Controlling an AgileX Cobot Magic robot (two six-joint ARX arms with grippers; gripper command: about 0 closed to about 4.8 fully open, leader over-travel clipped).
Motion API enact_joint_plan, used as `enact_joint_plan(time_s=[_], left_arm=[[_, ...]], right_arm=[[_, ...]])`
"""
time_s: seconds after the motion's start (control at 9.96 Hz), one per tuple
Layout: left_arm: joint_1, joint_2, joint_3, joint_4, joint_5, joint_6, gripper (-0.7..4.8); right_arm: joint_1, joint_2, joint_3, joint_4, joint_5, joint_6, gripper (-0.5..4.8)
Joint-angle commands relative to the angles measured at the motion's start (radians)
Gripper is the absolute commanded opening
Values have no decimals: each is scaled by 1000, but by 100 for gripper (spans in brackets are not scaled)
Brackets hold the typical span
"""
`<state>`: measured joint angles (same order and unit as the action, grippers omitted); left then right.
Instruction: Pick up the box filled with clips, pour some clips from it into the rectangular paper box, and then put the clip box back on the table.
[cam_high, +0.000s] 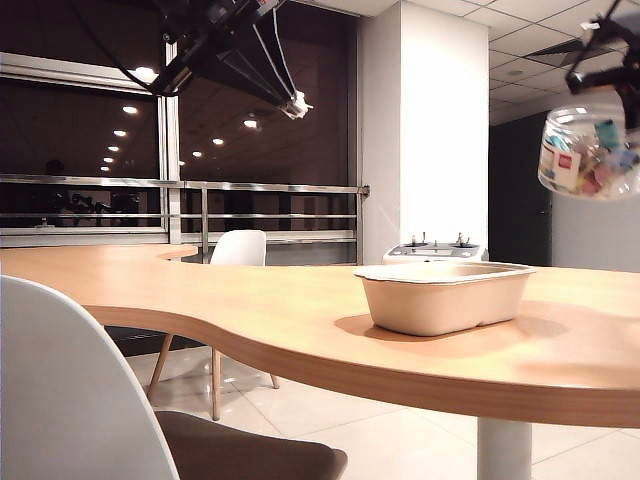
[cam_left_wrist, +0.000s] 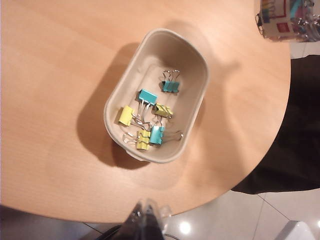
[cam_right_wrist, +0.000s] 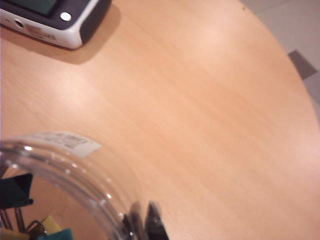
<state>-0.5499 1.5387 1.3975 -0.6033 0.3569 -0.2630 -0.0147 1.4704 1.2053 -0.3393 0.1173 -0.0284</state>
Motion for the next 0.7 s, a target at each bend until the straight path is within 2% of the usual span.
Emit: enact_joint_plan(time_s=[0.1, 0.2, 0.5, 0.7], left_arm=[[-1, -4, 3, 6, 6, -3, -6], [-1, -4, 3, 7, 6, -3, -5], [-1, -4, 3, 12, 5, -3, -6], [-1, -4, 3, 15, 5, -3, -6]], right_arm=[[-19, 116, 10, 62, -15, 22, -2], [-19, 301, 88, 69, -32, 48, -2], [-19, 423, 241, -29, -49, 54, -2], [-19, 443, 259, -45, -50, 54, 7]])
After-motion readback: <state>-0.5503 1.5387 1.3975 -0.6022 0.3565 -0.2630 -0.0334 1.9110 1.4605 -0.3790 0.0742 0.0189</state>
